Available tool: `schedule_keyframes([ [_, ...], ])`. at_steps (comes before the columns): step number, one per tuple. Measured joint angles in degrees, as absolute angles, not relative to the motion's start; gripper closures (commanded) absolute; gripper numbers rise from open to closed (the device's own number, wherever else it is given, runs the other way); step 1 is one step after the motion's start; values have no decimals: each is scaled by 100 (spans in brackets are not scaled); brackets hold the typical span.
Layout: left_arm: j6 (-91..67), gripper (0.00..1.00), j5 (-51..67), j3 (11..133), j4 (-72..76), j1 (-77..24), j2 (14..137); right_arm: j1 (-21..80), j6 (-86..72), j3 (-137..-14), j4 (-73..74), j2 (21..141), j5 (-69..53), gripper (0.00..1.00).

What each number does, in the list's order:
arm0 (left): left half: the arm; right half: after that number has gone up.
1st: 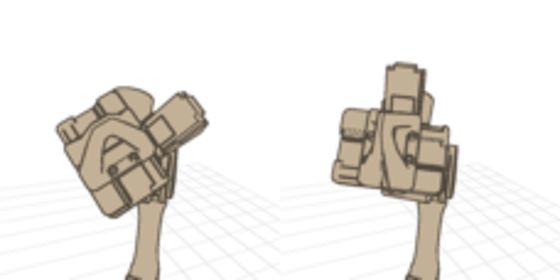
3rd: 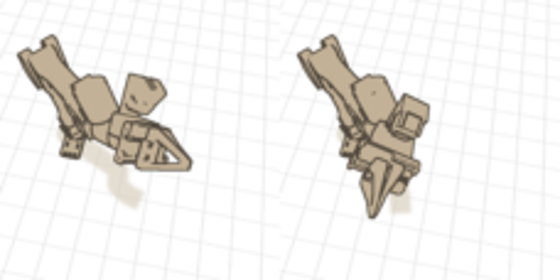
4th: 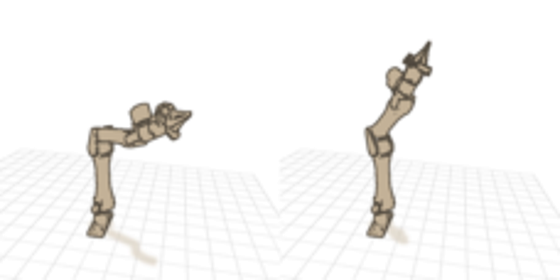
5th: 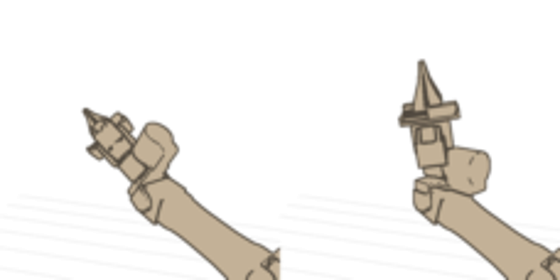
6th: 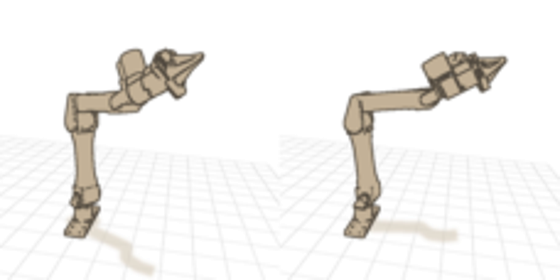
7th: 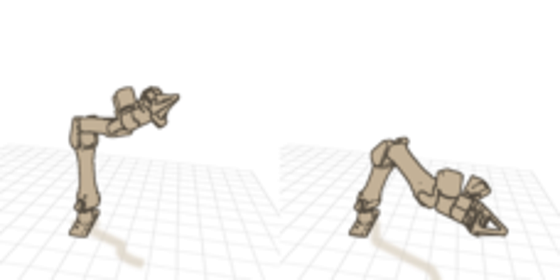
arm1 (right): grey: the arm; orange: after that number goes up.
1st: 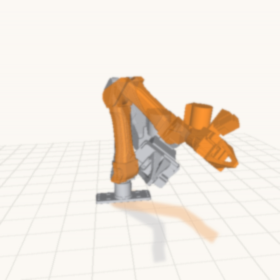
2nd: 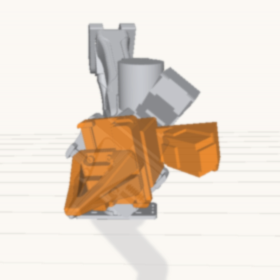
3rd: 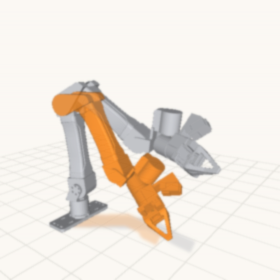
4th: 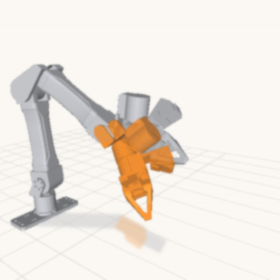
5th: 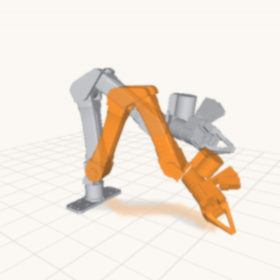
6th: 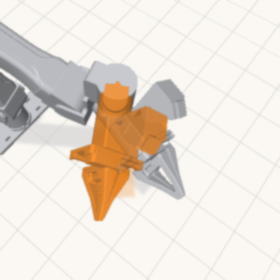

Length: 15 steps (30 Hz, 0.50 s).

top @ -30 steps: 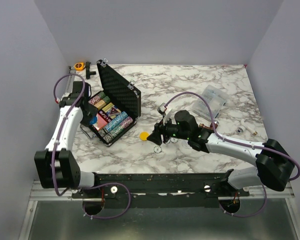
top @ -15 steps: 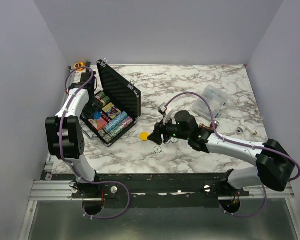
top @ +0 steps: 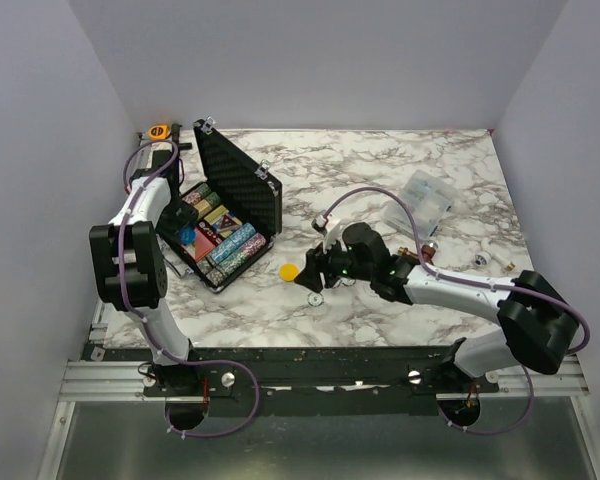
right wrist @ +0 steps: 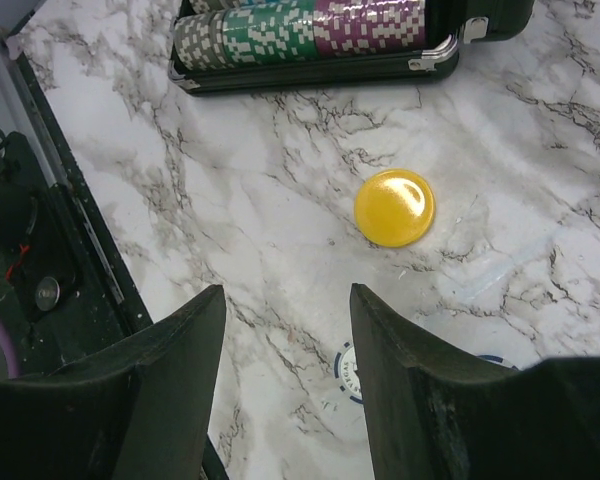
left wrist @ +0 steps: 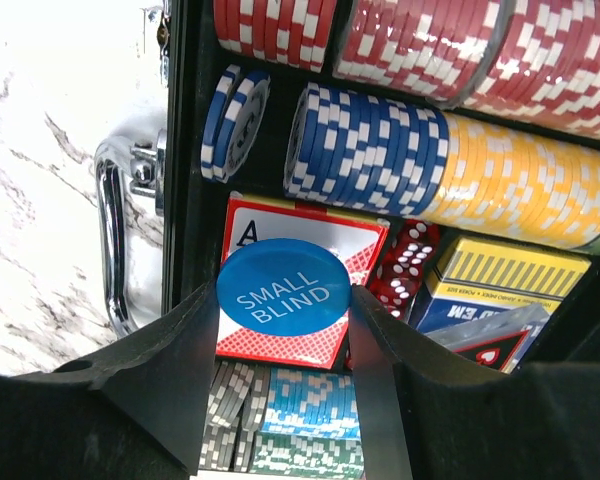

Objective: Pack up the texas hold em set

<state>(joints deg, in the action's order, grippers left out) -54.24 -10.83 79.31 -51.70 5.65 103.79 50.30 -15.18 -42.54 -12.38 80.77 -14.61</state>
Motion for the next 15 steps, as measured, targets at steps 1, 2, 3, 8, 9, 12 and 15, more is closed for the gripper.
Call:
schedule_keyframes([
  [1,-5419,56,-1055,7931,-5153,598,10401,5030,-1518,-4254,-1236,8117,-1463,44],
  [2,-5417,56,-1011,7931,-5127,626,10436,5030,-1518,-4257,-1236,8154,-1463,44],
  [3,-5415,56,-972,7931,-5107,644,10468,5030,-1516,-4259,-1236,8182,-1463,44],
  [8,-5398,53,-810,7931,-5039,674,10724,5030,-1516,-4292,-1236,8302,-1466,44],
  [9,-5393,51,-810,7931,-5030,674,10748,5030,-1518,-4298,-1236,8324,-1466,44],
  [12,-5384,40,-808,7940,-5033,674,10750,5030,-1518,-4305,-1236,8368,-1468,44],
  [15,-5384,30,-792,7940,-5022,674,10753,5030,-1518,-4333,-1192,8385,-1472,44],
])
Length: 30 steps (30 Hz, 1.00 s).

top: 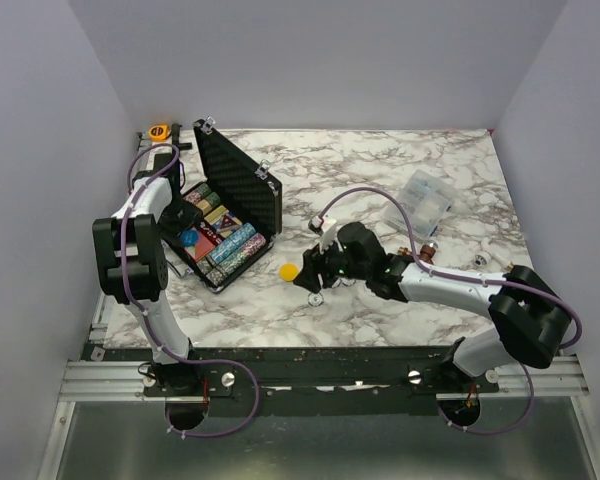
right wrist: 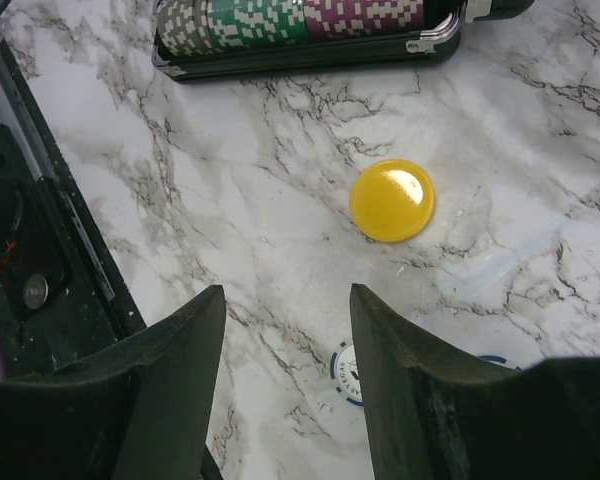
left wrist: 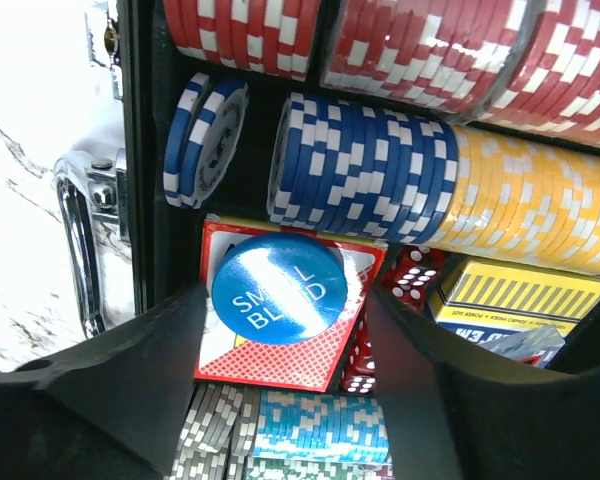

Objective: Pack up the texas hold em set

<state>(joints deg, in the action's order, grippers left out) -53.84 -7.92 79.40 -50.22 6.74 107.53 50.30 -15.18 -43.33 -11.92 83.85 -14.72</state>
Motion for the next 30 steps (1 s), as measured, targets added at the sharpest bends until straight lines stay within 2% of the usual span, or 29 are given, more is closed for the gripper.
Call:
schedule_keyframes([
  [5,-5389,9,-742,7940,-4947,668,10742,5030,-1584,-4519,-1009,8390,-1466,44],
  [8,-5404,6,-663,7922,-4912,668,10645,5030,-1806,-4624,-854,8381,-1367,42],
  [13,-5376,5,-491,7631,-4893,668,9913,5030,-2532,-4637,-303,8173,-956,38],
  [22,-5240,8,167,7295,-4447,661,7669,5030,-3614,-4560,1004,8110,117,33],
  [24,-5103,9,545,7214,-4198,639,7397,5030,-3645,-4744,1201,8370,237,30],
  [27,-4788,10,1378,7105,-3754,543,7242,5105,-3531,-5363,1350,9085,333,19],
  [30,-4624,11,2126,6860,-3214,419,7229,5371,-3332,-5730,1219,9553,600,16],
])
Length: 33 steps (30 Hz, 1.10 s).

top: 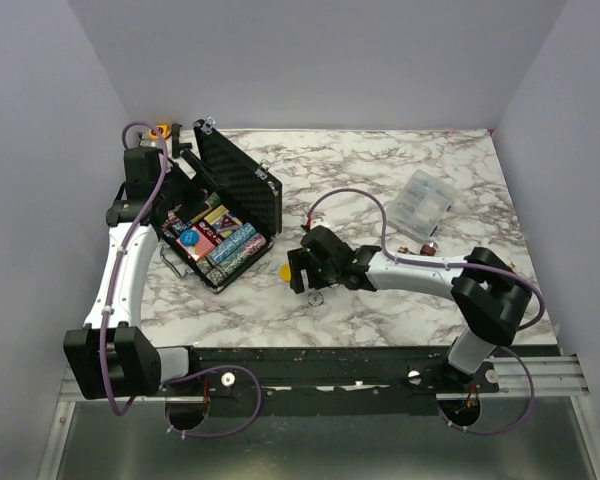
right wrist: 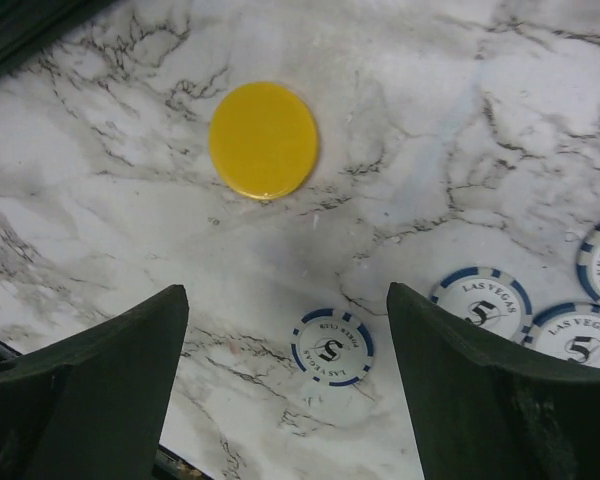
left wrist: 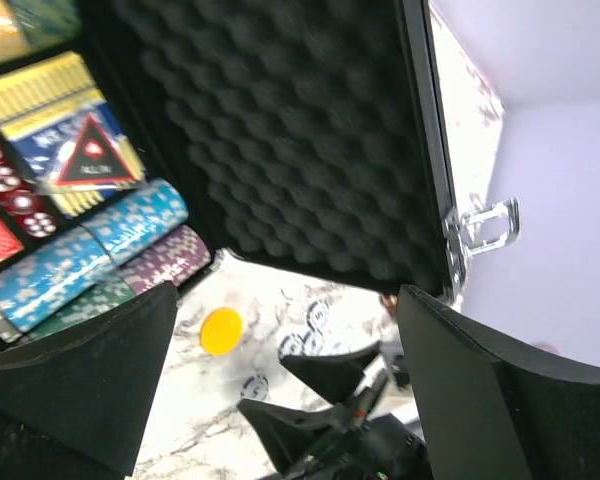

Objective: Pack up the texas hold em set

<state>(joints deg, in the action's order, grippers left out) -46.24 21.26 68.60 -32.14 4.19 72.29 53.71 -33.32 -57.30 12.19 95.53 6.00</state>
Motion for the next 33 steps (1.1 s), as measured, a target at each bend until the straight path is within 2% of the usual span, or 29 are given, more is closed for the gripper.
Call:
schedule_keyframes([
  [8,-4528,13,3350,6580,-2558,285,7260,5708,-2877,-5741,617,10154,1024,15],
  [18,-4425,13,3599,6580,-2324,207,7260,5793,-2714,-5852,309,10383,1726,15],
  [21,-4298,12,3498,6580,-2342,19,7260,5793,-2742,-5465,89,10022,1896,12],
  [27,-4003,15,2926,6145,-2316,-829,7035,5758,-2742,-4539,-128,8510,2720,2],
  [33,-3938,17,1474,4965,-2362,-2211,6429,5199,-2853,-3721,-340,7279,3271,1],
])
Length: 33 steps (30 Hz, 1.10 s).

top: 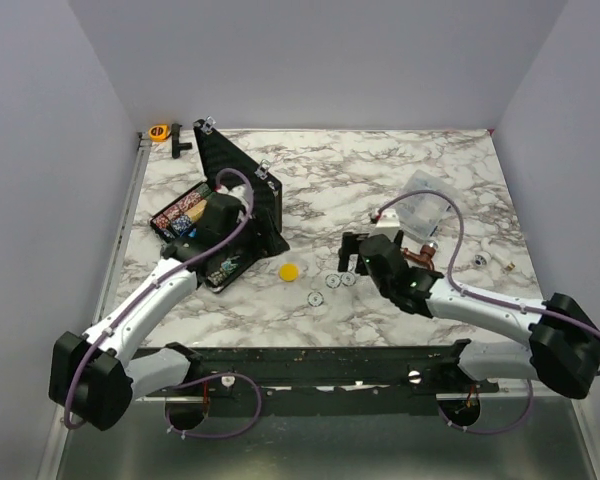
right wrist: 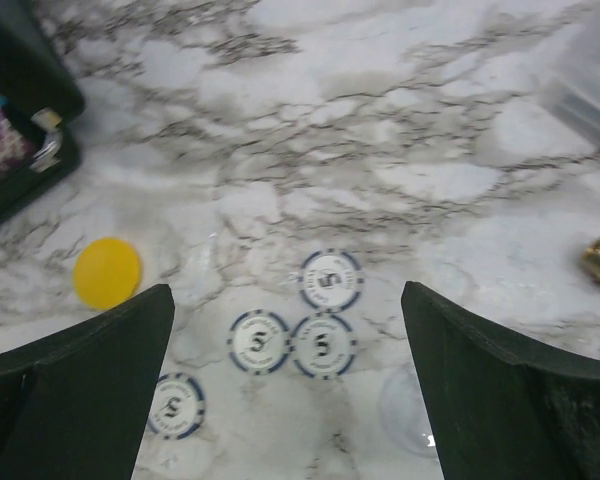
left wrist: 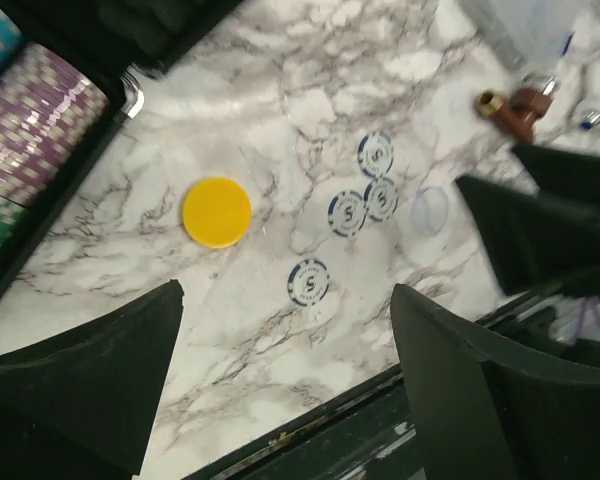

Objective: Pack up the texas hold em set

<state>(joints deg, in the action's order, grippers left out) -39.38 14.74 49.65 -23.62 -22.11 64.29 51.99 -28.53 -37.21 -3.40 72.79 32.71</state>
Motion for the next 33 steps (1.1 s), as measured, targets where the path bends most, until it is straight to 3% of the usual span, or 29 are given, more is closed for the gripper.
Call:
schedule_keyframes([
  [5,-3798,7,274,4921,-2453,-3701,6838,4305,-3096,-3061,-333,6508,3301,0],
  [11,-3227,7,-451,5892,-2899,-4491,8558,4112,-3144,-2541,-340,5690,3417,0],
  [14,-2961,11,-572,6353,-3135,-4600,9150,4112,-3142,-2342,-342,5332,3492,0],
  [20,-2609,9,-731,6934,-3514,-4609,9946,4086,-3127,-1984,-517,4794,3518,0],
  [33,-2547,10,-711,6993,-3756,-4235,10311,4084,-3039,-1942,-814,4967,3514,0],
])
